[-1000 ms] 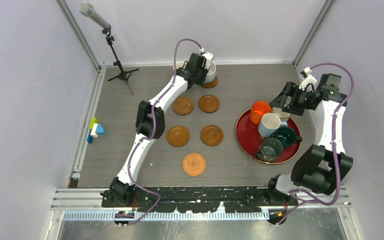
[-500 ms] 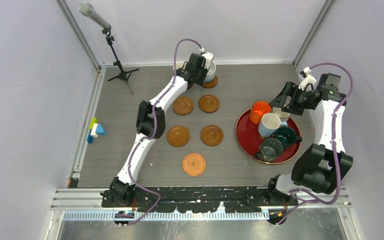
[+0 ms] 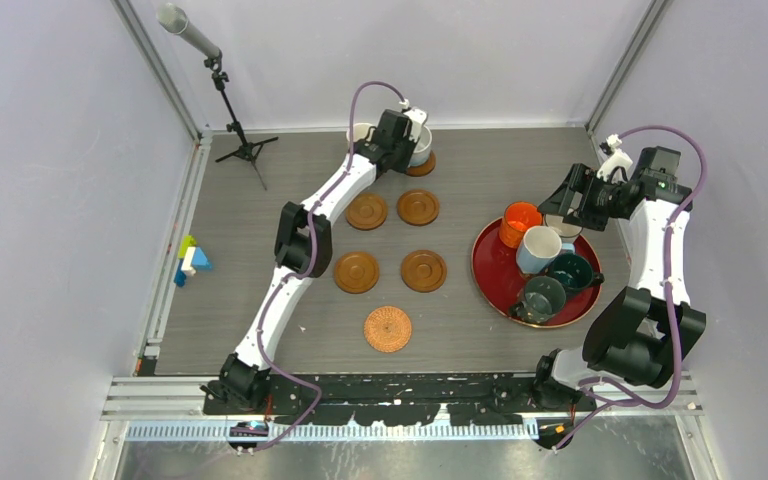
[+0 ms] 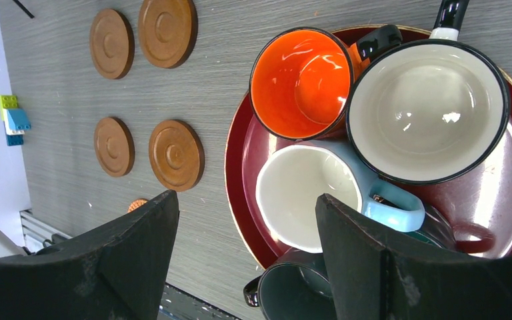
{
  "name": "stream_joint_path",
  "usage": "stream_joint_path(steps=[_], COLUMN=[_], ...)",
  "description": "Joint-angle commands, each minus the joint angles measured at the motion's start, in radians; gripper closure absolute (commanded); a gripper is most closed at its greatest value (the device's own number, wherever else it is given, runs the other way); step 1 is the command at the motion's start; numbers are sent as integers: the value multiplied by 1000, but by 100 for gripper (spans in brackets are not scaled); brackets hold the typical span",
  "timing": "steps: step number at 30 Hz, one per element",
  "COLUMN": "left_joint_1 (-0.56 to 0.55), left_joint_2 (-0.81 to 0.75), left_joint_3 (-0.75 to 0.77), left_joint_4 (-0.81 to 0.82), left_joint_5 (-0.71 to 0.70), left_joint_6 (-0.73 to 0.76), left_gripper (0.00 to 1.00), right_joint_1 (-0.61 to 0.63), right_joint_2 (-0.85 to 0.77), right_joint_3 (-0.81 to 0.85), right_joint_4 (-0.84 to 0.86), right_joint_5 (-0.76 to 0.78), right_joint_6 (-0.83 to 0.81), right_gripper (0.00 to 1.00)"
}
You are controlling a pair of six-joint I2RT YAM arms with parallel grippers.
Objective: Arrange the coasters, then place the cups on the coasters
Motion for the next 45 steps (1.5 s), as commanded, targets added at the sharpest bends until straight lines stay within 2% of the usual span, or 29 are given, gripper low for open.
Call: stream_joint_path(steps=[1, 15, 20, 26, 29, 37, 41, 45], left_joint_1=[5, 4, 4, 2, 1, -47, -107, -226], left_joint_2=[-45, -73, -78, -150, -234, -508, -604, -718], left_joint_3=[58, 22, 23, 8, -56, -285, -393, -590], left_joint_4=[129, 121, 121, 77, 61, -8, -88, -98], left_joint_5=[10, 10, 10, 39, 46, 117, 196, 239], left_joint_6=[1, -33, -40, -53, -61, -19, 42, 94], left_gripper=[81, 72, 66, 32, 24, 21, 23, 26], right_joint_1=[4, 4, 4, 6, 9, 9, 6, -18], right_joint_2=[4, 5, 6, -2, -9, -45, -73, -107], right_joint_3=[10, 10, 10, 8, 6, 17, 29, 41], right_joint_4=[27, 27, 26, 27, 25, -10, -63, -91], right_joint_5=[-3, -5, -6, -5, 5, 32, 57, 85], right_joint_6=[-4, -4, -3, -4, -7, -32, -73, -90], right_gripper=[20, 20, 20, 21, 20, 21, 20, 20])
